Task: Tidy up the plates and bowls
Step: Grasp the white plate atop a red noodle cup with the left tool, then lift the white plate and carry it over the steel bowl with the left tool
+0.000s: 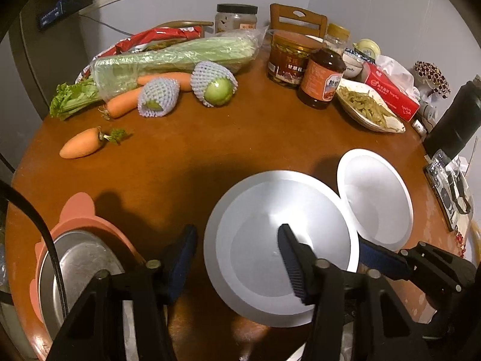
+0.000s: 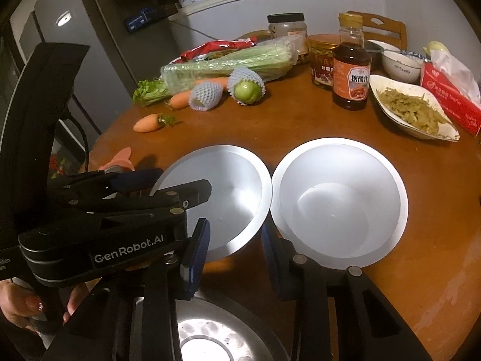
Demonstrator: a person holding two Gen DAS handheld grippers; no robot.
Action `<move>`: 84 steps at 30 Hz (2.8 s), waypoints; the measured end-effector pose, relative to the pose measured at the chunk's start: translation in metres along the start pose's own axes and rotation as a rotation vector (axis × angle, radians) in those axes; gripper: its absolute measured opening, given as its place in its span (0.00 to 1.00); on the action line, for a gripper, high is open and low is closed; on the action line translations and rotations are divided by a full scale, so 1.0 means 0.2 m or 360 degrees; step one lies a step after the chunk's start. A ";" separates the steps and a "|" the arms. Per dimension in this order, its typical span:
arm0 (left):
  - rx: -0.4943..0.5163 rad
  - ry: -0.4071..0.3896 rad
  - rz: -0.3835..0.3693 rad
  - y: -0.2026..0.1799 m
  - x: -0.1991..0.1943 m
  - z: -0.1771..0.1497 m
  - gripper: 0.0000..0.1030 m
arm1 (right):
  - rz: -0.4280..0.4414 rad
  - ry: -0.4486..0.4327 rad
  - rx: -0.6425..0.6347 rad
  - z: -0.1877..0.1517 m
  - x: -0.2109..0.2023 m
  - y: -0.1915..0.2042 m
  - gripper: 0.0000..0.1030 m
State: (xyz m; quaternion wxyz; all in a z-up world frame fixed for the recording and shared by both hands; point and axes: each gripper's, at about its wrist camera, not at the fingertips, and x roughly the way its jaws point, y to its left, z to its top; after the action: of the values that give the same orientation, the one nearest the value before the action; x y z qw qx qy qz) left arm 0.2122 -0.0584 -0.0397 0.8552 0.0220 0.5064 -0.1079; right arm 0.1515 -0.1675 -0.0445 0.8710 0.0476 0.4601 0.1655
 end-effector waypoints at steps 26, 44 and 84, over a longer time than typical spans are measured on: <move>-0.0017 -0.0108 0.0007 0.03 -0.18 -0.02 0.37 | -0.0031 -0.0081 -0.0078 0.03 -0.09 0.07 0.31; -0.0009 -0.0255 0.0032 -0.05 -0.42 -0.09 0.37 | -0.0001 -0.0215 -0.0135 -0.01 -0.31 0.13 0.31; -0.0038 -0.0300 -0.0009 -0.20 -0.58 -0.47 0.37 | 0.0016 -0.0279 -0.0239 -0.36 -0.56 0.15 0.31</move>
State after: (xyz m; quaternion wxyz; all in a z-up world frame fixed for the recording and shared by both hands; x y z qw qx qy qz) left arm 0.0694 -0.0649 0.0197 0.8990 0.0002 0.4250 -0.1058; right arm 0.0267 -0.1806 0.0096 0.9082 -0.0013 0.3681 0.1992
